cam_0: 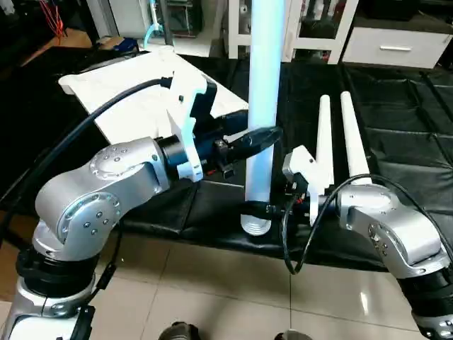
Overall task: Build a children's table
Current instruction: Pick table leg
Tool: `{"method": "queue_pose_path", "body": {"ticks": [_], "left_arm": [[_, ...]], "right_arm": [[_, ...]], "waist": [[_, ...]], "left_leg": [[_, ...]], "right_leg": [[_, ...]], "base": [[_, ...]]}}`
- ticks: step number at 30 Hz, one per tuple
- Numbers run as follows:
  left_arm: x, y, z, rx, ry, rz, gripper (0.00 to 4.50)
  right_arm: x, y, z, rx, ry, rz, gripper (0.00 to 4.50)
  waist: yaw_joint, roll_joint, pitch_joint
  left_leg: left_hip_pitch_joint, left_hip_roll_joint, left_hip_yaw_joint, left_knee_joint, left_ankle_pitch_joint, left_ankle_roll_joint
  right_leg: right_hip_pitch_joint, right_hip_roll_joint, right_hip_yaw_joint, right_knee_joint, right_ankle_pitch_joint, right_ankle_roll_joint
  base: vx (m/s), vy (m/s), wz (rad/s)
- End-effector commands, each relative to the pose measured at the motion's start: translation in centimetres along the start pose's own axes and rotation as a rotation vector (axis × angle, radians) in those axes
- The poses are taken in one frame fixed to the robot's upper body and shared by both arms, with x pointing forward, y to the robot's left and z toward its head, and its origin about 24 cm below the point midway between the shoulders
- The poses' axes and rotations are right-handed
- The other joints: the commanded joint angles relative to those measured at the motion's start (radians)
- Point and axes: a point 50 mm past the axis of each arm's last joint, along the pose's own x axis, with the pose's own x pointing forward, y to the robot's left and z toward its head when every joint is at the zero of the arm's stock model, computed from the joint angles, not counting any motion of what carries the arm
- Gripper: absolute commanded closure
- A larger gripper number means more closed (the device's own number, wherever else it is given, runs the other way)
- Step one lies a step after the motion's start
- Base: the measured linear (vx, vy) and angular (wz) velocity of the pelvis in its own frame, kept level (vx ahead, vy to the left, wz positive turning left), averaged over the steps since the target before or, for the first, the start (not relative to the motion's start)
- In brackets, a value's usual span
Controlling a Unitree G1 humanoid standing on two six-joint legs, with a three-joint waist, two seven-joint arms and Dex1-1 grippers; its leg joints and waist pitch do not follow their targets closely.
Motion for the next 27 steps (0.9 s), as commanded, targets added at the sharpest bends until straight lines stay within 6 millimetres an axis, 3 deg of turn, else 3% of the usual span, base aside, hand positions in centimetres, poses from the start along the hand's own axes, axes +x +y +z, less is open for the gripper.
{"method": "queue_pose_path", "body": {"ticks": [1, 4, 15, 17, 18, 21, 22, 23, 24, 25, 27], "left_arm": [[0.0, -0.2, 0.6, 0.017, -0.028, -0.019, 2.08], [-0.2, -0.1, 0.7, 0.008, -0.048, -0.02, 2.08], [-2.4, -0.5, 1.7, -0.1, -0.184, -0.124, 2.08], [-2.6, 0.1, 1.2, -0.089, -0.164, -0.049, 2.08], [-3.0, 1.1, 0.7, -0.075, -0.148, 0.066, 2.08], [-4.3, 3.2, -0.6, -0.06, -0.163, 0.364, 2.08], [-4.8, 3.7, -1.4, -0.054, -0.156, 0.476, 2.08], [-4.9, 3.7, -1.5, -0.056, -0.151, 0.491, 2.08], [-6.2, 4.3, -3.7, -0.068, -0.073, 0.705, 2.08], [-6.9, 4.3, -4.6, -0.068, -0.04, 0.788, 2.08], [-7.9, 3.9, -5.4, -0.04, -0.043, 0.884, 2.08]], "right_arm": [[-0.3, 0.1, 0.4, -0.016, -0.005, 0.008, 2.61], [-0.3, 0.0, 0.7, -0.02, -0.029, -0.006, 2.61], [-1.6, -1.9, 2.9, 0.056, -0.258, -0.165, 2.62], [-1.8, -2.0, 3.0, 0.06, -0.268, -0.185, 2.62], [-2.0, -2.0, 2.9, 0.06, -0.268, -0.211, 2.62], [-2.3, -2.2, 2.0, 0.049, -0.229, -0.3, 2.62], [-2.3, -2.5, 1.8, 0.049, -0.236, -0.367, 2.62], [-2.3, -2.5, 1.8, 0.048, -0.24, -0.374, 2.62], [-2.3, -2.8, 1.9, 0.031, -0.295, -0.473, 2.62], [-2.1, -2.7, 2.0, 0.011, -0.306, -0.492, 2.62], [-1.9, -2.3, 2.0, -0.004, -0.299, -0.491, 2.62]], "waist": [[0.001, -0.003, -0.084], [0.002, 0.002, -0.084], [0.001, 0.0, -0.084], [-0.001, 0.002, -0.08], [-0.001, 0.008, -0.079], [-0.007, 0.003, -0.077], [-0.007, 0.008, -0.076], [-0.007, 0.008, -0.076], [-0.014, 0.006, -0.074], [-0.02, 0.004, -0.073], [-0.023, 0.003, -0.078]], "left_leg": [[0.038, 0.01, -0.011, -0.076, -0.285, -0.033], [0.041, 0.011, -0.012, -0.076, -0.302, -0.038], [0.043, 0.01, -0.01, -0.08, -0.326, -0.05], [0.043, 0.01, -0.01, -0.082, -0.336, -0.052], [0.043, 0.011, -0.012, -0.084, -0.342, -0.055], [0.038, 0.011, -0.013, -0.085, -0.343, -0.061], [0.038, 0.011, -0.015, -0.086, -0.339, -0.065], [0.038, 0.011, -0.015, -0.086, -0.339, -0.065], [0.033, 0.013, -0.016, -0.089, -0.347, -0.069], [0.033, 0.012, -0.016, -0.09, -0.354, -0.064], [0.036, 0.012, -0.018, -0.09, -0.341, -0.053]], "right_leg": [[0.034, 0.002, 0.003, -0.073, -0.216, -0.203], [0.032, 0.002, 0.003, -0.073, -0.225, -0.204], [0.027, 0.003, 0.003, -0.075, -0.256, -0.203], [0.027, 0.004, 0.003, -0.078, -0.263, -0.188], [0.027, 0.003, 0.002, -0.078, -0.273, -0.175], [0.029, 0.002, 0.005, -0.087, -0.299, -0.127], [0.025, 0.002, 0.005, -0.089, -0.31, -0.119], [0.025, 0.002, 0.005, -0.089, -0.31, -0.119], [0.025, 0.002, 0.003, -0.09, -0.311, -0.106], [0.023, 0.002, 0.001, -0.094, -0.323, -0.094], [0.025, 0.005, 0.0, -0.098, -0.322, -0.087]], "base": [[0.0, 0.0, 0.0], [0.0, 0.0, 0.0], [0.0, 0.0, 0.0], [0.0, 0.0, 0.0], [0.0, 0.0, 0.0], [0.0, 0.0, 0.0], [0.0, 0.0, 0.0], [0.0, 0.0, 0.0], [0.0, 0.0, 0.0], [0.0, 0.0, 0.0], [0.0, 0.0, 0.0]]}}
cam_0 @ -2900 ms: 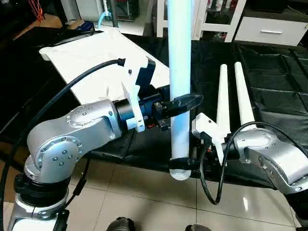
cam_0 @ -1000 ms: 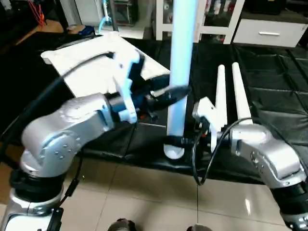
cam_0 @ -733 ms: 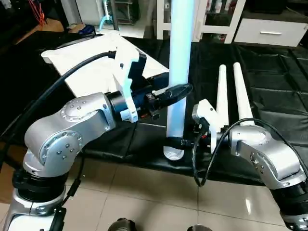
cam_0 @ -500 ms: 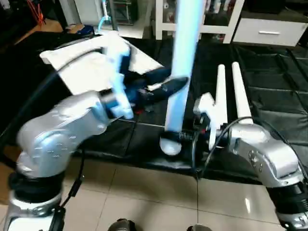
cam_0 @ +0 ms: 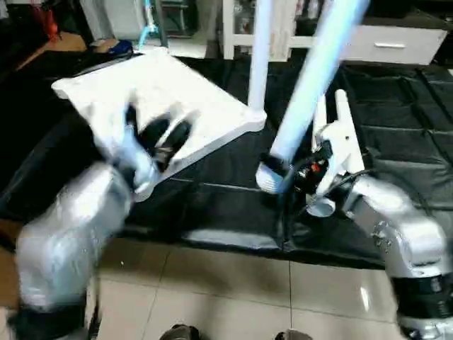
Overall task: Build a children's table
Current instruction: Pick table leg
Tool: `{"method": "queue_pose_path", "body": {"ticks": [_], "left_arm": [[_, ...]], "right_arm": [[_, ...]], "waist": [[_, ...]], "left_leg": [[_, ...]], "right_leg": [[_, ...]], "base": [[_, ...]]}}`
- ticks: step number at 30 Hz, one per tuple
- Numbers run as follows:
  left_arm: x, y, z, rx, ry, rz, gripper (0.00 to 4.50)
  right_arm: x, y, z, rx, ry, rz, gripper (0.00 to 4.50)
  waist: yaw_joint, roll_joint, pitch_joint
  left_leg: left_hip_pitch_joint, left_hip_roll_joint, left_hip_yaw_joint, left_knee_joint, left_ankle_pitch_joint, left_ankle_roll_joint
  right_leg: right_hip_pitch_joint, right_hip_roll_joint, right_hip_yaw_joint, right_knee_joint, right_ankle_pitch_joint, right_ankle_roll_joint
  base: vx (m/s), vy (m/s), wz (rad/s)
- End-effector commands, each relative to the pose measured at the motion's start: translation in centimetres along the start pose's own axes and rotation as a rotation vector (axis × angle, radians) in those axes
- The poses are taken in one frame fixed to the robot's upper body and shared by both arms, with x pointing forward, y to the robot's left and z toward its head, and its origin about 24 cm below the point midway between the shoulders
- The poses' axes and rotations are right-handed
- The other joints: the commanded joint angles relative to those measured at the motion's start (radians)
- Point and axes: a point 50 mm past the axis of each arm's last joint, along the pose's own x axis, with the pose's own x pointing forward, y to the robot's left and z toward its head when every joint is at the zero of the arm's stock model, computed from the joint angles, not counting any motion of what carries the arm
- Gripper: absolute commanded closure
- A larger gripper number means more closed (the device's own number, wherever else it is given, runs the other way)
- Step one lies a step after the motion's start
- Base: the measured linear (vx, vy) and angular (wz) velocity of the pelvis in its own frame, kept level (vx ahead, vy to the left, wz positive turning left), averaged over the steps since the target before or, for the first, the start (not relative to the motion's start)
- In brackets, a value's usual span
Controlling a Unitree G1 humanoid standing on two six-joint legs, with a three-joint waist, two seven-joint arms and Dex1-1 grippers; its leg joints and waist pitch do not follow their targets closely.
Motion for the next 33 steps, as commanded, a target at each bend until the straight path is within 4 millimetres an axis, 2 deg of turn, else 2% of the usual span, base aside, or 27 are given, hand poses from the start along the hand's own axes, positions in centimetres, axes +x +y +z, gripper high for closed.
{"method": "queue_pose_path", "body": {"ticks": [1, 2, 3, 4, 5, 6, 9, 10, 12, 13, 15, 16, 17, 18, 19, 20, 21, 22, 24, 26, 27, 28, 29, 30, 31, 32, 33], "left_arm": [[-0.7, 0.4, 0.9, 0.059, -0.072, 0.086, 2.08], [-0.7, 0.4, 0.9, 0.059, -0.072, 0.086, 2.08], [-1.2, 0.7, 0.2, 0.058, -0.101, 0.151, 2.08], [-1.3, 0.7, 0.0, 0.069, -0.103, 0.174, 2.08], [-1.2, 0.7, -0.4, 0.094, -0.093, 0.177, 2.08], [-1.2, 0.7, -0.4, 0.094, -0.093, 0.177, 2.08], [-0.5, -0.1, -1.0, 0.17, -0.092, 0.165, 2.08], [-0.2, -0.5, -0.9, 0.178, -0.087, 0.149, 2.08], [0.2, -0.7, -0.9, 0.187, -0.088, 0.146, 2.08], [0.3, -0.7, -0.8, 0.192, -0.092, 0.149, 2.08], [0.6, -0.6, -1.0, 0.211, -0.096, 0.14, 2.08], [0.8, -0.6, -1.1, 0.219, -0.093, 0.139, 2.08], [0.9, -0.7, -1.3, 0.217, -0.09, 0.143, 2.08], [1.0, -0.7, -1.3, 0.216, -0.089, 0.143, 2.08], [1.0, -0.8, -1.3, 0.218, -0.093, 0.145, 2.08], [1.1, -0.8, -1.4, 0.22, -0.095, 0.145, 2.08], [1.1, -0.9, -1.5, 0.224, -0.093, 0.142, 2.08], [1.1, -0.9, -1.6, 0.238, -0.09, 0.135, 2.08], [1.1, -1.0, -1.8, 0.245, -0.085, 0.128, 2.08], [1.1, -1.0, -1.9, 0.249, -0.083, 0.125, 2.08], [1.0, -1.0, -1.9, 0.249, -0.083, 0.125, 2.08], [0.9, -0.9, -2.0, 0.251, -0.085, 0.127, 2.08], [0.9, -0.9, -2.0, 0.252, -0.086, 0.128, 2.08], [0.8, -0.8, -2.1, 0.254, -0.082, 0.132, 2.08], [0.8, -0.8, -2.2, 0.256, -0.08, 0.135, 2.08], [0.8, -0.8, -2.2, 0.256, -0.08, 0.135, 2.08], [0.7, -0.7, -2.3, 0.257, -0.077, 0.138, 2.08]], "right_arm": [[0.0, 0.5, 0.9, -0.046, -0.035, -0.004, 2.62], [0.0, 0.5, 0.9, -0.046, -0.035, -0.004, 2.62], [-0.1, 0.8, 0.8, -0.009, -0.057, -0.018, 2.62], [-0.1, 0.9, 0.8, 0.0, -0.065, -0.021, 2.62], [-0.1, 1.0, 0.6, 0.009, -0.066, -0.022, 2.62], [-0.1, 1.0, 0.6, 0.009, -0.066, -0.022, 2.62], [0.4, 1.2, 0.0, 0.004, -0.061, -0.027, 2.62], [0.5, 1.3, 0.0, 0.005, -0.064, -0.023, 2.62], [0.6, 1.3, -0.1, 0.004, -0.065, -0.029, 2.62], [0.6, 1.2, -0.1, 0.003, -0.066, -0.034, 2.62], [0.7, 1.1, -0.2, 0.008, -0.069, -0.058, 2.62], [0.7, 1.1, -0.3, 0.009, -0.065, -0.069, 2.62], [0.7, 1.1, -0.4, 0.002, -0.058, -0.074, 2.62], [0.7, 1.1, -0.4, 0.001, -0.057, -0.074, 2.62], [0.7, 1.2, -0.5, -0.008, -0.051, -0.075, 2.62], [0.7, 1.2, -0.6, -0.011, -0.049, -0.075, 2.62], [0.7, 1.2, -0.6, -0.012, -0.048, -0.075, 2.62], [0.7, 1.3, -0.8, -0.013, -0.045, -0.074, 2.62], [0.7, 1.4, -0.9, -0.015, -0.042, -0.072, 2.62], [0.7, 1.5, -1.1, -0.021, -0.035, -0.068, 2.62], [0.7, 1.6, -1.3, -0.025, -0.031, -0.066, 2.62], [0.7, 1.7, -1.4, -0.027, -0.028, -0.066, 2.62], [0.7, 1.8, -1.5, -0.026, -0.027, -0.067, 2.62], [0.7, 1.7, -1.5, -0.025, -0.027, -0.069, 2.62], [0.7, 1.7, -1.5, -0.023, -0.026, -0.071, 2.62], [0.7, 1.7, -1.5, -0.023, -0.026, -0.071, 2.62], [0.7, 1.7, -1.6, -0.02, -0.027, -0.074, 2.62]], "waist": [[0.002, 0.0, -0.074], [0.002, 0.0, -0.074], [0.003, -0.012, -0.076], [0.005, -0.009, -0.075], [0.006, -0.017, -0.077], [0.01, -0.01, -0.077], [0.012, -0.003, -0.078], [0.013, -0.008, -0.079], [0.015, -0.005, -0.079], [0.016, -0.009, -0.08], [0.014, -0.009, -0.08], [0.012, 0.0, -0.078], [0.012, -0.006, -0.078], [0.014, -0.008, -0.08], [0.018, -0.003, -0.083], [0.018, -0.003, -0.083], [0.024, -0.008, -0.085], [0.029, -0.008, -0.086], [0.03, -0.007, -0.087], [0.029, 0.005, -0.095], [0.026, 0.009, -0.1], [0.025, 0.006, -0.098], [0.025, 0.005, -0.096], [0.025, -0.001, -0.094], [0.026, 0.004, -0.092], [0.026, 0.004, -0.092], [0.021, 0.001, -0.089]], "left_leg": [[0.038, 0.014, -0.019, -0.081, -0.323, -0.047], [0.038, 0.014, -0.019, -0.081, -0.323, -0.047], [0.038, 0.015, -0.017, -0.081, -0.321, -0.036], [0.037, 0.017, -0.016, -0.082, -0.316, -0.03], [0.037, 0.017, -0.015, -0.081, -0.312, -0.026], [0.038, 0.016, -0.015, -0.08, -0.305, -0.023], [0.036, 0.014, -0.016, -0.081, -0.301, -0.03], [0.036, 0.014, -0.015, -0.081, -0.306, -0.034], [0.039, 0.014, -0.015, -0.081, -0.311, -0.038], [0.036, 0.013, -0.014, -0.08, -0.303, -0.037], [0.035, 0.011, -0.014, -0.079, -0.304, -0.036], [0.033, 0.008, -0.01, -0.078, -0.309, -0.027], [0.031, 0.006, -0.007, -0.076, -0.305, -0.014], [0.026, 0.002, -0.002, -0.072, -0.29, 0.025], [0.019, -0.001, 0.001, -0.064, -0.256, 0.074], [0.019, -0.001, 0.001, -0.064, -0.256, 0.074], [0.011, -0.004, 0.002, -0.051, -0.214, 0.148], [0.01, -0.002, -0.002, -0.04, -0.191, 0.19], [0.016, 0.0, -0.004, -0.046, -0.18, 0.227], [0.027, 0.0, -0.001, -0.053, -0.135, 0.27], [0.032, -0.001, 0.0, -0.053, -0.093, 0.308], [0.032, -0.001, 0.003, -0.054, -0.095, 0.328], [0.035, -0.001, 0.004, -0.055, -0.11, 0.331], [0.037, -0.003, 0.006, -0.058, -0.142, 0.327], [0.04, -0.001, 0.005, -0.064, -0.183, 0.312], [0.04, -0.001, 0.005, -0.064, -0.183, 0.312], [0.044, -0.002, 0.007, -0.076, -0.24, 0.281]], "right_leg": [[0.026, 0.005, 0.0, -0.085, -0.289, -0.106], [0.026, 0.005, 0.0, -0.085, -0.289, -0.106], [0.026, 0.007, 0.001, -0.087, -0.267, -0.118], [0.026, 0.005, 0.001, -0.085, -0.251, -0.125], [0.026, 0.004, 0.001, -0.085, -0.249, -0.126], [0.024, 0.004, 0.002, -0.083, -0.246, -0.122], [0.024, 0.005, 0.002, -0.082, -0.228, -0.113], [0.025, 0.003, 0.002, -0.081, -0.228, -0.113], [0.022, 0.004, 0.003, -0.08, -0.231, -0.115], [0.025, 0.002, 0.003, -0.08, -0.228, -0.119], [0.024, 0.002, 0.004, -0.082, -0.237, -0.118], [0.024, -0.003, 0.005, -0.085, -0.247, -0.118], [0.025, -0.006, 0.007, -0.087, -0.254, -0.117], [0.029, -0.018, 0.012, -0.092, -0.274, -0.12], [0.036, -0.034, 0.02, -0.095, -0.279, -0.127], [0.036, -0.034, 0.02, -0.095, -0.279, -0.127], [0.042, -0.058, 0.032, -0.106, -0.291, -0.131], [0.043, -0.076, 0.041, -0.112, -0.292, -0.139], [0.038, -0.067, 0.034, -0.111, -0.29, -0.156], [0.032, -0.045, 0.019, -0.098, -0.228, -0.17], [0.027, -0.03, 0.008, -0.088, -0.173, -0.177], [0.025, -0.033, 0.005, -0.089, -0.17, -0.178], [0.023, -0.034, 0.005, -0.093, -0.183, -0.176], [0.024, -0.039, 0.006, -0.099, -0.209, -0.169], [0.025, -0.047, 0.006, -0.106, -0.244, -0.155], [0.025, -0.047, 0.006, -0.106, -0.244, -0.155], [0.021, -0.041, 0.0, -0.109, -0.279, -0.122]], "base": [[0.0, 0.0, 0.0], [0.0, 0.0, 0.0], [0.0, 0.0, 0.0], [0.0, 0.0, 0.0], [0.0, 0.0, 0.0], [0.0, 0.0, 0.0], [0.0, 0.0, 0.0], [0.0, 0.0, 0.0], [0.0, 0.0, 0.0], [0.0, 0.0, 0.0], [0.0, 0.0, 0.0], [0.0, 0.0, 0.0], [0.0, 0.0, 0.0], [0.0, 0.0, 0.0], [0.0, 0.0, 0.0], [0.0, 0.0, 0.0], [0.0, 0.0, 0.0], [0.0, 0.0, 0.0], [0.001, 0.029, 0.04], [0.001, 0.065, 0.07], [-0.007, 0.069, 0.04], [-0.007, 0.069, 0.04], [-0.013, 0.079, 0.05], [-0.02, 0.098, 0.08], [-0.02, 0.098, 0.08], [-0.029, 0.095, 0.08], [-0.037, 0.092, 0.06]]}}
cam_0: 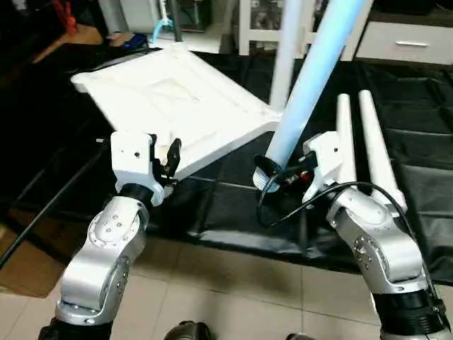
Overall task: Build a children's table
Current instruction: Pick table leg, then move to table
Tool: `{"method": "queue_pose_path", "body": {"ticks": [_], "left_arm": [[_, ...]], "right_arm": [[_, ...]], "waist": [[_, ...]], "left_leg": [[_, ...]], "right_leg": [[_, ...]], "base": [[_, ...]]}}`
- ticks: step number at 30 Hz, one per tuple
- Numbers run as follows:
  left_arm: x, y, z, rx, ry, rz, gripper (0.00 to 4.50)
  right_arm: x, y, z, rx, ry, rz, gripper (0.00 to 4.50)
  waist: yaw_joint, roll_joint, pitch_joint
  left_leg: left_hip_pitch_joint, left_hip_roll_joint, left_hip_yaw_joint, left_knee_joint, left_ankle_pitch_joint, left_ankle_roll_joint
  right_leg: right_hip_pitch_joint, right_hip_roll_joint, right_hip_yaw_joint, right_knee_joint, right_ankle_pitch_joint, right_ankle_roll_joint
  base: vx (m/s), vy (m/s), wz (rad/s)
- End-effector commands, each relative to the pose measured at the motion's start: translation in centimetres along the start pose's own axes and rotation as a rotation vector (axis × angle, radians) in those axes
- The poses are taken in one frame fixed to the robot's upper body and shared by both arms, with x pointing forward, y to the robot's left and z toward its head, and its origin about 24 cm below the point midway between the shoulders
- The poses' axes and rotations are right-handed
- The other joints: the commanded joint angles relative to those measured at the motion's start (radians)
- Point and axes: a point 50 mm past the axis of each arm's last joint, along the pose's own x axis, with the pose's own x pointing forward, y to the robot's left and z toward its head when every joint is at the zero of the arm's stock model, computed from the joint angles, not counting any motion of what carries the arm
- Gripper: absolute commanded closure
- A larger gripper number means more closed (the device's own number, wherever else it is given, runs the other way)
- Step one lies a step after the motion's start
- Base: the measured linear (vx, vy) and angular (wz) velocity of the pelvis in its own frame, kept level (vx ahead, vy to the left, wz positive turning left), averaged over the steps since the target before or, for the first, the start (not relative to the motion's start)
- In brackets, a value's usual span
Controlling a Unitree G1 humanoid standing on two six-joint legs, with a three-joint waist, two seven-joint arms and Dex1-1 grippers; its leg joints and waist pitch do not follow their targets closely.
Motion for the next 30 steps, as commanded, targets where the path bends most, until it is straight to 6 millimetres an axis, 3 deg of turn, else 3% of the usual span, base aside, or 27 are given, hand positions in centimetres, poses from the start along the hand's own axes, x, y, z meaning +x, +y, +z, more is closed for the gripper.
{"method": "queue_pose_path", "body": {"ticks": [1, 2, 4, 5, 6, 7, 9, 11, 12, 13, 14, 15, 16, 17, 18, 19, 20, 21, 22, 23, 24, 25, 26, 27, 28, 29, 30], "left_arm": [[-0.4, 0.4, -0.6, 0.014, 0.02, 0.013, 2.08], [-0.5, 0.4, -0.7, 0.016, 0.023, 0.013, 2.08], [-0.7, 0.3, -0.8, 0.019, 0.026, 0.012, 2.08], [-0.7, 0.4, -0.8, 0.019, 0.028, 0.017, 2.08], [-0.8, 0.5, -0.9, 0.015, 0.03, 0.022, 2.08], [-0.9, 0.6, -1.0, 0.011, 0.032, 0.026, 2.08], [-1.0, 0.6, -1.1, 0.01, 0.034, 0.03, 2.08], [-1.2, 0.5, -1.4, 0.002, 0.031, 0.036, 2.08], [-1.3, 0.5, -1.4, -0.005, 0.028, 0.041, 2.08], [-1.3, 0.4, -1.5, -0.01, 0.022, 0.039, 2.08], [-1.4, 0.3, -1.6, -0.011, 0.022, 0.039, 2.08], [-1.4, 0.2, -1.7, -0.007, 0.024, 0.039, 2.08], [-1.4, -0.2, -1.7, 0.012, 0.018, 0.029, 2.08], [-1.4, -0.4, -1.7, 0.026, 0.014, 0.023, 2.08], [-1.3, -0.6, -1.7, 0.051, 0.005, 0.027, 2.08], [-1.3, -0.7, -1.6, 0.068, -0.002, 0.031, 2.08], [-1.3, -0.8, -1.7, 0.064, 0.008, 0.043, 2.08], [-1.2, -0.8, -1.7, 0.066, 0.011, 0.058, 2.08], [-1.2, -0.8, -1.7, 0.066, 0.011, 0.059, 2.08], [-1.2, -0.8, -1.6, 0.068, 0.011, 0.059, 2.08], [-1.2, -0.8, -1.7, 0.072, 0.015, 0.06, 2.08], [-1.2, -0.8, -1.7, 0.065, 0.013, 0.061, 2.08], [-1.2, -0.8, -1.8, 0.027, 0.012, 0.064, 2.08], [-1.2, -0.7, -1.8, -0.007, 0.011, 0.067, 2.08], [-1.2, -0.7, -1.8, -0.006, 0.012, 0.069, 2.08], [-1.2, -0.6, -1.8, 0.003, 0.015, 0.081, 2.08], [-1.2, -0.6, -1.8, 0.013, 0.013, 0.086, 2.08]], "right_arm": [[0.2, 0.1, 0.2, 0.0, -0.023, -0.007, 2.62], [0.2, 0.1, 0.2, 0.003, -0.024, -0.009, 2.62], [0.2, 0.1, 0.2, 0.004, -0.024, -0.014, 2.62], [0.2, 0.1, 0.0, 0.003, -0.023, -0.021, 2.62], [0.2, 0.2, -0.1, 0.01, -0.024, -0.036, 2.62], [0.2, 0.2, -0.2, 0.015, -0.025, -0.048, 2.62], [0.1, 0.2, -0.4, 0.021, -0.024, -0.062, 2.62], [-0.1, 0.1, -0.5, 0.034, -0.033, -0.093, 2.62], [-0.2, 0.1, -0.5, 0.041, -0.038, -0.106, 2.62], [-0.3, 0.2, -0.5, 0.042, -0.04, -0.111, 2.62], [-0.3, 0.2, -0.6, 0.041, -0.04, -0.111, 2.62], [-0.4, 0.2, -0.6, 0.035, -0.036, -0.107, 2.62], [-0.5, 0.3, -0.7, 0.03, -0.035, -0.104, 2.62], [-0.5, 0.3, -0.7, 0.027, -0.034, -0.104, 2.62], [-0.5, 0.4, -0.7, 0.026, -0.035, -0.105, 2.62], [-0.5, 0.4, -0.7, 0.026, -0.036, -0.106, 2.62], [-0.5, 0.4, -0.6, 0.026, -0.038, -0.108, 2.62], [-0.5, 0.4, -0.6, 0.026, -0.042, -0.112, 2.62], [-0.5, 0.4, -0.6, 0.026, -0.042, -0.112, 2.62], [-0.5, 0.3, -0.5, 0.026, -0.043, -0.113, 2.62], [-0.6, 0.3, -0.5, 0.027, -0.045, -0.117, 2.62], [-0.6, 0.3, -0.5, 0.027, -0.046, -0.118, 2.62], [-0.6, 0.3, -0.4, 0.027, -0.047, -0.118, 2.62], [-0.6, 0.3, -0.4, 0.027, -0.047, -0.118, 2.62], [-0.6, 0.3, -0.4, 0.027, -0.047, -0.117, 2.62], [-0.6, 0.3, -0.4, 0.026, -0.045, -0.114, 2.62], [-0.6, 0.3, -0.4, 0.024, -0.044, -0.11, 2.62]], "waist": [[-0.009, -0.006, -0.077], [-0.011, -0.004, -0.077], [-0.025, 0.009, -0.074], [-0.025, 0.009, -0.074], [-0.037, 0.011, -0.069], [-0.045, 0.012, -0.066], [-0.05, 0.009, -0.062], [-0.051, 0.009, -0.062], [-0.052, 0.0, -0.062], [-0.05, -0.009, -0.064], [-0.044, -0.014, -0.062], [-0.049, -0.005, -0.044], [-0.073, 0.034, -0.025], [-0.073, 0.034, -0.025], [0.044, 0.061, -0.022], [0.031, 0.005, -0.107], [-0.043, -0.065, -0.139], [-0.023, -0.002, -0.05], [-0.025, -0.009, -0.033], [-0.018, 0.038, -0.056], [-0.038, 0.066, -0.067], [-0.034, 0.095, -0.058], [-0.035, 0.095, -0.054], [-0.028, 0.087, -0.05], [-0.016, 0.062, -0.049], [-0.016, 0.062, -0.049], [-0.002, -0.013, -0.035]], "left_leg": [[0.063, 0.045, -0.028, -0.093, -0.289, 0.176], [0.065, 0.045, -0.029, -0.098, -0.312, 0.164], [0.079, 0.041, -0.029, -0.123, -0.435, 0.091], [0.079, 0.041, -0.029, -0.123, -0.435, 0.091], [0.077, 0.037, -0.02, -0.147, -0.53, 0.025], [0.071, 0.037, -0.012, -0.162, -0.606, -0.016], [0.061, 0.039, 0.0, -0.179, -0.707, -0.065], [0.068, 0.036, 0.02, -0.182, -0.751, -0.098], [0.08, 0.032, 0.028, -0.166, -0.736, -0.097], [0.093, 0.03, 0.016, -0.122, -0.686, -0.07], [0.106, 0.035, -0.005, -0.084, -0.655, -0.052], [0.101, 0.049, -0.049, -0.062, -0.644, -0.039], [0.057, 0.059, -0.04, -0.179, -0.809, -0.117], [0.057, 0.059, -0.04, -0.179, -0.809, -0.117], [-0.125, -0.067, 0.174, -0.361, -0.959, -0.429], [-0.051, 0.026, 0.157, -0.251, -0.432, -0.487], [0.142, 0.076, -0.012, 0.114, -0.121, -0.388], [0.047, 0.031, -0.149, 0.098, 0.007, -0.117], [0.012, 0.011, -0.177, 0.124, -0.012, -0.11], [0.093, 0.105, -0.239, 0.038, -0.174, -0.231], [0.106, 0.24, -0.311, -0.105, -0.404, -0.252], [0.078, 0.238, -0.294, -0.152, -0.532, -0.237], [0.066, 0.237, -0.283, -0.171, -0.608, -0.23], [0.056, 0.217, -0.251, -0.186, -0.73, -0.17], [0.052, 0.189, -0.224, -0.18, -0.746, -0.086], [0.052, 0.189, -0.224, -0.18, -0.746, -0.086], [0.056, -0.003, -0.107, 0.082, -0.42, -0.057]], "right_leg": [[0.007, 0.015, -0.012, -0.071, -0.316, -0.106], [0.006, 0.017, -0.014, -0.072, -0.329, -0.093], [-0.006, 0.044, -0.037, -0.067, -0.353, -0.043], [-0.006, 0.044, -0.037, -0.067, -0.353, -0.043], [-0.011, 0.063, -0.058, -0.054, -0.328, -0.02], [-0.006, 0.066, -0.069, -0.045, -0.321, -0.016], [0.004, 0.059, -0.078, -0.043, -0.369, -0.016], [0.001, 0.05, -0.077, -0.056, -0.448, -0.017], [-0.008, 0.035, -0.07, -0.087, -0.499, -0.017], [-0.014, -0.007, -0.049, -0.134, -0.587, 0.004], [-0.019, -0.047, -0.027, -0.164, -0.639, 0.011], [-0.006, -0.079, -0.025, -0.187, -0.729, 0.03], [0.043, 0.033, -0.135, -0.12, -0.688, 0.038], [0.043, 0.033, -0.135, -0.12, -0.688, 0.038], [0.214, 0.175, -0.254, 0.178, -0.294, -0.104], [0.168, 0.037, -0.108, 0.178, -0.591, -0.111], [-0.053, -0.134, -0.036, 0.025, -0.908, -0.018], [-0.006, -0.121, 0.049, -0.098, -1.015, -0.092], [0.054, -0.086, 0.022, -0.063, -0.901, -0.194], [0.036, 0.055, -0.072, 0.024, -0.505, -0.242], [0.008, 0.094, -0.043, 0.165, -0.22, -0.174], [-0.001, 0.106, -0.048, 0.208, -0.187, -0.112], [0.003, 0.11, -0.053, 0.219, -0.186, -0.101], [0.023, 0.109, -0.052, 0.22, -0.187, -0.094], [0.037, 0.087, -0.013, 0.185, -0.2, -0.089], [0.037, 0.087, -0.013, 0.185, -0.2, -0.089], [-0.015, -0.019, 0.06, -0.077, -0.668, -0.148]], "base": [[-0.037, 0.092, 0.06], [-0.052, 0.09, 0.03], [-0.055, 0.084, 0.02], [-0.06, 0.075, 0.03], [-0.075, 0.057, 0.04], [-0.075, 0.057, 0.04], [-0.086, 0.02, 0.04], [-0.089, -0.01, 0.09], [-0.084, -0.05, 0.18], [-0.084, -0.05, 0.18], [-0.096, 0.011, 0.09], [-0.1, 0.072, -0.13], [-0.1, 0.072, -0.13], [-0.133, 0.097, -0.19], [-0.188, 0.019, 0.18], [-0.188, 0.019, 0.18], [0.15, -0.277, 0.55], [0.25, -0.235, 0.32], [0.247, -0.212, 0.29], [-0.116, 0.038, 0.15], [-0.203, 0.015, 0.2], [-0.201, -0.007, 0.24], [-0.169, -0.056, 0.1], [-0.149, -0.101, 0.13], [-0.149, -0.101, 0.13], [-0.126, -0.178, 0.19], [-0.059, -0.111, 0.1]]}}
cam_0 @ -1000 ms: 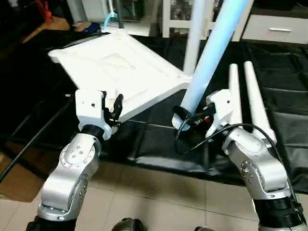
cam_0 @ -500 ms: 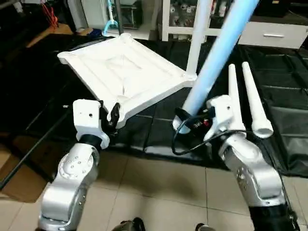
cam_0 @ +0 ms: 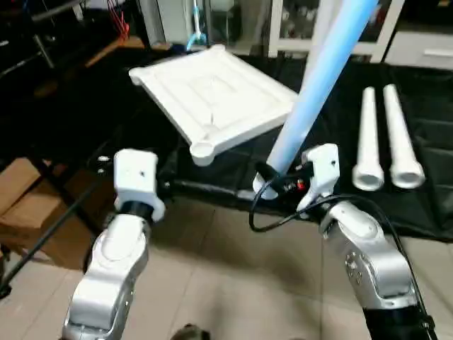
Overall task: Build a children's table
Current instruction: Move to table
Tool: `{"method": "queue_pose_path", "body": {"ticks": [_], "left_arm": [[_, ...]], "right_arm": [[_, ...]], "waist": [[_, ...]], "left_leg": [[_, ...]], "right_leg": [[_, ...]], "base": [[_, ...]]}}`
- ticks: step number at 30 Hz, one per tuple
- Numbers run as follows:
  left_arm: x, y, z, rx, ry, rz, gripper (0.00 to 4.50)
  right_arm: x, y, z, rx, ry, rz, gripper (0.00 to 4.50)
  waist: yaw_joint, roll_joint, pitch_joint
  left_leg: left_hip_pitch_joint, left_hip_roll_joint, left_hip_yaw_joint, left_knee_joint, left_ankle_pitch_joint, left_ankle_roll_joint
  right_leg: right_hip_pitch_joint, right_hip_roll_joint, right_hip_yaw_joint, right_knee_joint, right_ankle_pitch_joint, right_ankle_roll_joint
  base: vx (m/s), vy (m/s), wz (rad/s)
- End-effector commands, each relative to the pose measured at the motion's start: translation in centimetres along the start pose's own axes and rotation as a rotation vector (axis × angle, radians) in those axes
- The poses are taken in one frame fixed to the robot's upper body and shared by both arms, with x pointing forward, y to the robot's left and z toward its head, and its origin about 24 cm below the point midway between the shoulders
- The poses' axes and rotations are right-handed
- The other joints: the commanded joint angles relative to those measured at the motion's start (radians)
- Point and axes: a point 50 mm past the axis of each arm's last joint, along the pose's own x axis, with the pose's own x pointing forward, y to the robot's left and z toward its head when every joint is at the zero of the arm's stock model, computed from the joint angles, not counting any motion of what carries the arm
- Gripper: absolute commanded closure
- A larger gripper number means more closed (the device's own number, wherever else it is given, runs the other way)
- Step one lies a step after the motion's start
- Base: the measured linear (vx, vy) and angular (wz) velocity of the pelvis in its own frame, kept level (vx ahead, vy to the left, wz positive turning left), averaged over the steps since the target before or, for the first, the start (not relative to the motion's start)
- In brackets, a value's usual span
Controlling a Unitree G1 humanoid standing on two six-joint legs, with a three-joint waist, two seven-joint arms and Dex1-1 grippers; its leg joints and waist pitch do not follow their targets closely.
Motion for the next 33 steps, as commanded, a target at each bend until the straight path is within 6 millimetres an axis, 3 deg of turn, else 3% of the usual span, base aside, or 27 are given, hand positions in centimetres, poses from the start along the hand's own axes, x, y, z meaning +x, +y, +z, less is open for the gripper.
{"method": "queue_pose_path", "body": {"ticks": [1, 2, 3, 4, 5, 6, 7, 9, 10, 14, 15, 16, 18, 19, 21, 22, 23, 24, 25, 26, 27, 28, 29, 30, 31, 32, 33], "left_arm": [[0.04, 0.03, 0.17, 0.017, -0.01, 0.01, 2.08], [-0.05, 0.25, 0.08, 0.018, -0.005, 0.019, 2.08], [-0.05, 0.52, 0.04, -0.003, 0.002, 0.023, 2.08], [-0.04, 0.57, 0.03, -0.009, 0.002, 0.024, 2.08], [-0.04, 0.57, 0.03, -0.009, 0.002, 0.024, 2.08], [-0.05, 0.49, 0.25, -0.029, -0.005, -0.01, 2.08], [-0.06, 0.45, 0.38, -0.037, -0.011, -0.018, 2.08], [-0.11, 0.36, 0.56, -0.061, -0.021, -0.034, 2.08], [-0.14, 0.35, 0.55, -0.063, -0.022, -0.034, 2.08], [-0.35, 0.26, 0.33, -0.065, -0.018, -0.03, 2.08], [-0.38, 0.25, 0.32, -0.068, -0.018, -0.03, 2.08], [-0.39, 0.24, 0.33, -0.069, -0.018, -0.03, 2.08], [-0.42, 0.28, 0.43, -0.078, -0.021, -0.035, 2.08], [-0.44, 0.31, 0.45, -0.079, -0.022, -0.036, 2.08], [-0.44, 0.38, 0.46, -0.08, -0.022, -0.037, 2.08], [-0.44, 0.42, 0.48, -0.082, -0.023, -0.037, 2.08], [-0.43, 0.45, 0.49, -0.084, -0.023, -0.037, 2.08], [-0.4, 0.48, 0.51, -0.083, -0.024, -0.038, 2.08], [-0.39, 0.5, 0.52, -0.082, -0.025, -0.038, 2.08], [-0.35, 0.47, 0.54, -0.082, -0.025, -0.042, 2.08], [-0.34, 0.45, 0.55, -0.081, -0.025, -0.044, 2.08], [-0.31, 0.4, 0.56, -0.079, -0.026, -0.048, 2.08], [-0.27, 0.25, 0.56, -0.078, -0.024, -0.057, 2.08], [-0.24, 0.17, 0.55, -0.079, -0.024, -0.06, 2.08], [-0.24, 0.17, 0.55, -0.079, -0.024, -0.06, 2.08], [-0.22, 0.13, 0.54, -0.08, -0.024, -0.062, 2.08], [-0.19, 0.1, 0.54, -0.081, -0.023, -0.063, 2.08]], "right_arm": [[-0.07, -0.08, 0.66, -0.011, -0.022, 0.002, 2.62], [-0.12, -0.03, 0.61, -0.011, -0.019, 0.007, 2.62], [-0.12, 0.0, 0.58, -0.009, -0.019, 0.007, 2.62], [-0.11, 0.01, 0.58, -0.008, -0.019, 0.007, 2.62], [-0.11, 0.01, 0.58, -0.008, -0.019, 0.007, 2.62], [-0.08, 0.02, 0.56, -0.005, -0.02, 0.006, 2.62], [-0.06, 0.02, 0.56, -0.005, -0.02, 0.006, 2.62], [-0.01, 0.06, 0.59, -0.004, -0.02, 0.01, 2.62], [0.02, 0.09, 0.61, -0.006, -0.019, 0.013, 2.62], [0.04, 0.13, 0.64, -0.014, -0.015, 0.024, 2.62], [0.04, 0.13, 0.65, -0.015, -0.014, 0.025, 2.62], [0.05, 0.13, 0.65, -0.016, -0.014, 0.026, 2.62], [0.18, 0.34, 0.69, -0.028, -0.012, 0.045, 2.62], [0.23, 0.49, 0.7, -0.035, -0.011, 0.055, 2.62], [0.29, 0.73, 0.68, -0.041, -0.009, 0.069, 2.62], [0.3, 0.8, 0.67, -0.042, -0.008, 0.072, 2.62], [0.31, 0.85, 0.66, -0.043, -0.008, 0.073, 2.62], [0.33, 0.87, 0.65, -0.045, -0.008, 0.073, 2.62], [0.35, 0.88, 0.65, -0.047, -0.008, 0.073, 2.62], [0.37, 0.87, 0.67, -0.049, -0.008, 0.071, 2.62], [0.37, 0.85, 0.67, -0.049, -0.009, 0.07, 2.62], [0.37, 0.81, 0.68, -0.05, -0.01, 0.066, 2.62], [0.36, 0.68, 0.72, -0.05, -0.012, 0.057, 2.62], [0.33, 0.51, 0.73, -0.042, -0.015, 0.047, 2.62], [0.33, 0.51, 0.73, -0.042, -0.015, 0.047, 2.62], [0.32, 0.42, 0.74, -0.037, -0.016, 0.041, 2.62], [0.31, 0.35, 0.75, -0.034, -0.017, 0.037, 2.62]], "waist": [[0.024, -0.045, -0.039], [0.026, -0.05, -0.038], [0.031, -0.049, -0.037], [0.023, -0.016, -0.059], [0.019, -0.007, -0.063], [0.009, -0.009, -0.06], [-0.005, 0.003, -0.053], [-0.011, 0.005, -0.046], [-0.024, 0.001, -0.033], [-0.037, 0.002, -0.024], [-0.041, 0.005, -0.021], [-0.051, 0.016, -0.019], [-0.068, 0.022, -0.008], [-0.077, 0.02, -0.001], [-0.083, 0.013, 0.001], [-0.078, -0.005, -0.006], [-0.07, -0.012, -0.008], [-0.056, -0.019, -0.018], [-0.042, -0.028, -0.017], [-0.054, 0.001, -0.034], [-0.053, 0.004, -0.034], [-0.09, 0.034, -0.053], [-0.108, 0.039, -0.05], [-0.118, 0.041, -0.057], [-0.122, 0.034, -0.059], [-0.114, 0.019, -0.055], [-0.115, 0.008, -0.059]], "left_leg": [[0.029, -0.038, 0.006, 0.103, -0.195, 0.084], [-0.047, -0.044, -0.021, 0.094, -0.02, 0.075], [-0.021, -0.025, -0.026, 0.044, -0.063, 0.05], [0.005, -0.002, -0.034, -0.012, -0.073, 0.043], [0.012, 0.007, -0.035, -0.027, -0.057, 0.053], [0.021, 0.017, -0.036, -0.051, -0.135, 0.058], [0.032, 0.028, -0.033, -0.059, -0.225, 0.055], [0.035, 0.033, -0.034, -0.07, -0.295, 0.048], [0.051, 0.04, -0.036, -0.083, -0.428, 0.028], [0.083, 0.032, -0.04, -0.101, -0.632, 0.0], [0.09, 0.032, -0.041, -0.104, -0.662, 0.0], [0.112, 0.042, -0.05, -0.124, -0.734, 0.007], [0.118, 0.061, -0.067, -0.159, -0.807, 0.009], [0.122, 0.06, -0.064, -0.171, -0.852, 0.003], [0.129, 0.042, -0.05, -0.16, -0.844, -0.002], [0.097, -0.002, -0.015, -0.115, -0.624, 0.041], [0.078, -0.01, -0.004, -0.097, -0.518, 0.071], [0.049, -0.021, 0.007, -0.062, -0.325, 0.128], [0.003, -0.021, -0.004, -0.046, -0.259, 0.169], [0.042, -0.009, -0.001, -0.06, -0.202, 0.176], [0.054, -0.003, -0.006, -0.076, -0.197, 0.177], [0.191, 0.073, -0.077, -0.122, -0.207, 0.232], [0.23, 0.104, -0.11, -0.132, -0.238, 0.273], [0.28, 0.139, -0.15, -0.118, -0.153, 0.387], [0.285, 0.149, -0.158, -0.107, -0.06, 0.458], [0.278, 0.135, -0.144, -0.092, 0.105, 0.548], [0.271, 0.116, -0.133, -0.083, 0.147, 0.553]], "right_leg": [[-0.024, -0.168, 0.126, -0.288, -0.7, -0.006], [0.033, -0.153, 0.128, -0.259, -0.776, 0.153], [0.014, -0.132, 0.127, -0.245, -0.711, 0.19], [0.035, -0.12, 0.1, -0.22, -0.485, 0.107], [0.04, -0.107, 0.084, -0.218, -0.336, 0.07], [0.018, -0.074, 0.058, -0.216, -0.26, 0.035], [0.01, -0.086, 0.053, -0.229, -0.329, -0.011], [0.006, -0.088, 0.045, -0.238, -0.394, -0.034], [-0.004, -0.092, 0.035, -0.251, -0.474, -0.043], [0.01, -0.096, 0.012, -0.273, -0.625, 0.014], [0.014, -0.091, 0.003, -0.276, -0.624, 0.016], [0.03, -0.074, -0.015, -0.273, -0.512, 0.0], [0.046, -0.065, -0.027, -0.242, -0.342, -0.023], [0.055, -0.069, -0.03, -0.232, -0.313, -0.032], [0.058, -0.081, -0.025, -0.252, -0.36, -0.044], [0.098, -0.12, 0.006, -0.299, -0.579, -0.037], [0.113, -0.135, 0.02, -0.311, -0.658, -0.027], [0.14, -0.155, 0.046, -0.325, -0.731, -0.02], [0.171, -0.182, 0.031, -0.322, -0.723, -0.024], [0.139, -0.141, 0.026, -0.316, -0.636, -0.045], [0.129, -0.108, 0.007, -0.304, -0.55, -0.063], [0.041, -0.031, -0.044, -0.21, -0.195, -0.126], [0.002, -0.025, -0.045, -0.156, -0.13, -0.126], [-0.06, -0.039, -0.03, -0.088, -0.054, -0.051], [-0.081, -0.05, -0.022, -0.063, -0.027, 0.0], [-0.12, -0.069, -0.003, -0.037, 0.016, 0.078], [-0.123, -0.077, 0.012, -0.048, 0.053, 0.083]], "base": [[-0.135, -0.19, 0.01], [-0.083, -0.135, -0.14], [-0.135, -0.179, -0.11], [-0.058, -0.1, -0.02], [-0.107, -0.063, 0.03], [-0.104, -0.036, 0.02], [-0.104, -0.036, 0.02], [-0.067, 0.015, 0.01], [-0.053, 0.034, 0.0], [-0.014, 0.044, -0.03], [0.004, 0.106, -0.13], [0.011, 0.075, -0.1], [0.043, 0.067, -0.11], [0.052, 0.062, -0.13], [0.07, 0.034, -0.11], [0.077, 0.019, -0.1], [0.085, 0.007, -0.1], [0.0, 0.0, 0.0], [0.11, 0.013, -0.01], [0.132, 0.025, 0.13], [0.222, 0.044, 0.24], [0.157, 0.036, 0.21], [0.216, 0.034, 0.16], [0.233, 0.006, 0.02], [0.233, 0.006, 0.02], [0.194, -0.034, -0.06], [0.118, -0.052, -0.02]]}}
